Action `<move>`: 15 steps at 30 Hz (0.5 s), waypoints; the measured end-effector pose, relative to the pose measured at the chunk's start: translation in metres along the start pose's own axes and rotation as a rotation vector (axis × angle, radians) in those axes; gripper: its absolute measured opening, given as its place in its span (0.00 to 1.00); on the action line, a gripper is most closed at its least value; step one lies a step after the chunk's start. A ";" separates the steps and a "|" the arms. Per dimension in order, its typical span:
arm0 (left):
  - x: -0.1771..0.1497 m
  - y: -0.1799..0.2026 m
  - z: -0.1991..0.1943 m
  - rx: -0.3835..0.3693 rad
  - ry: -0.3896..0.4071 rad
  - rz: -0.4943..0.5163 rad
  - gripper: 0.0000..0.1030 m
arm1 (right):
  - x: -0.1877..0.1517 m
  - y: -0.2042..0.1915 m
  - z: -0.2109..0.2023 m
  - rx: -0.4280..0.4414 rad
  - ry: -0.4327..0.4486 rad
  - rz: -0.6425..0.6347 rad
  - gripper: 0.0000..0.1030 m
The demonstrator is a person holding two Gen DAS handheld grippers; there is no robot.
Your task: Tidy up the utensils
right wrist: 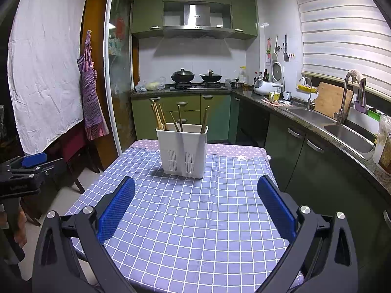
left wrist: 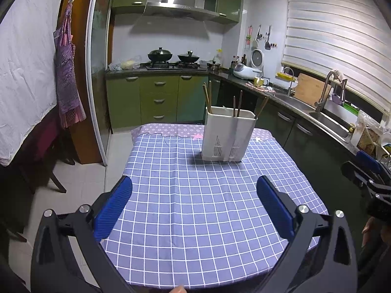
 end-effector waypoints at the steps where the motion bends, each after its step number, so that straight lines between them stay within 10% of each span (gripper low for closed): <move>1: -0.001 0.001 0.001 -0.005 -0.004 -0.002 0.94 | 0.000 0.000 0.000 0.000 0.001 0.000 0.96; 15: -0.001 -0.001 0.000 0.005 0.001 0.006 0.94 | 0.000 -0.002 0.003 0.006 0.004 -0.001 0.96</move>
Point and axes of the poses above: each gripper's, at about its wrist camera, not at the fingertips, and z roughly the way its jaws point, y to its right, x to its top, the point moved 8 cm from there along z, roughly the way its jaws point, and after that the axes turned 13 degrees about -z, right-handed, at the moved point
